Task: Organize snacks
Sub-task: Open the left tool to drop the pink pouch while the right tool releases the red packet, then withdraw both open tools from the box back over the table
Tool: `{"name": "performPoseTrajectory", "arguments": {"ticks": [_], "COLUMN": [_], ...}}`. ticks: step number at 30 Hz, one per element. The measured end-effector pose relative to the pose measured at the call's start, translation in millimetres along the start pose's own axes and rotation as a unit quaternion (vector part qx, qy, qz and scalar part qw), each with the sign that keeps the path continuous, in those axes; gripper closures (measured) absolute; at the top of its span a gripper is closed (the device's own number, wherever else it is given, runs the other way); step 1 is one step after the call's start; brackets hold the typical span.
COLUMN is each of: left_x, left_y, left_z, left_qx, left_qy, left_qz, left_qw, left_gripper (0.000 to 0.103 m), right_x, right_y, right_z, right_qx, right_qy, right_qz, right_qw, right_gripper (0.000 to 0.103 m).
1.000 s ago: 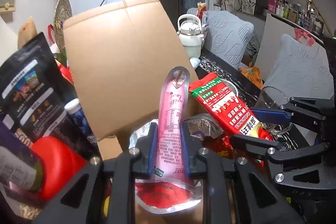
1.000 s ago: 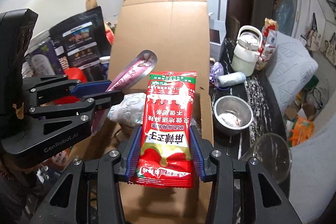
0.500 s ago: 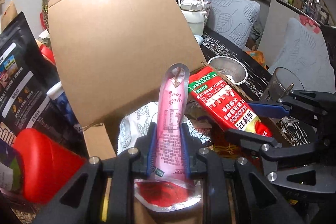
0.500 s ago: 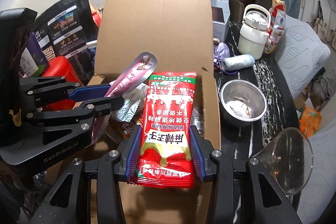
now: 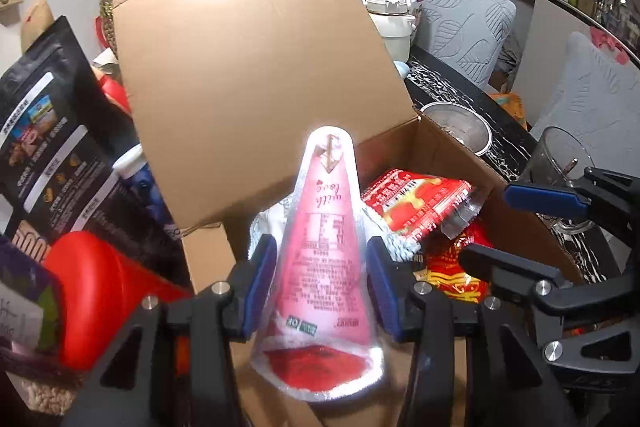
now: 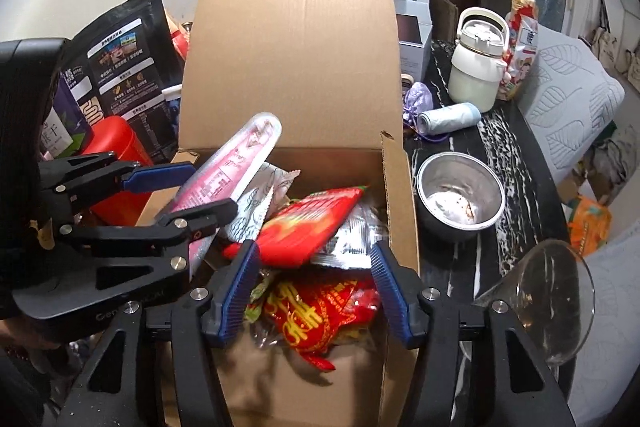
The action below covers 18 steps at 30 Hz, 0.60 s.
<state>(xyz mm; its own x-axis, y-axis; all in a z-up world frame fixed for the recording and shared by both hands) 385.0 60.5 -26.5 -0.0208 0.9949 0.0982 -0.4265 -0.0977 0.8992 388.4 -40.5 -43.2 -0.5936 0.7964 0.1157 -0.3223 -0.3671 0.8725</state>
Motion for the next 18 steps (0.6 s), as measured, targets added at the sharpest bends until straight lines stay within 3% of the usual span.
{"name": "performPoseTrajectory", "arguments": {"ticks": [1,3,4,18], "left_x": [0,-2,-1,-14], "left_y": [2,9,12,76], "left_z": [-2,-7,-9,-55], "left_qx": [-0.001,-0.006,-0.01,-0.056], "left_qy": [0.001,0.002,0.003,-0.004], "left_qz": [0.001,0.006,0.007,0.004], "left_qw": [1.0,1.0,0.9999,0.9984], "left_gripper": [0.052,0.028,0.024,0.023], "right_x": [0,2,3,15], "right_y": [2,8,11,69], "right_z": [-2,-7,-10,-65], "right_qx": [0.0,-0.002,-0.003,-0.031], "right_qy": [-0.001,-0.002,-0.003,-0.025], "right_qz": [-0.001,-0.004,-0.005,-0.025], "right_qw": [1.0,1.0,1.0,0.999], "right_gripper": [0.045,0.045,0.045,0.043]}}
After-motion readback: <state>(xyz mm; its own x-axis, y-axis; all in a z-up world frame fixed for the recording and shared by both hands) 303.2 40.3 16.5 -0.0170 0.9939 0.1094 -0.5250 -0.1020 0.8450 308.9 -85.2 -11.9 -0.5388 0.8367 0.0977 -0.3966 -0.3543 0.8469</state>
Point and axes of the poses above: each gripper's, at about its wrist camera, not at the fingertips, and y roughly against the way its jaws point, x to its left, z to its top, the point moved 2 cm from there along -y, roughly the way its jaws point, and after that the axes turned 13 degrees about x, right-handed, at the moved point
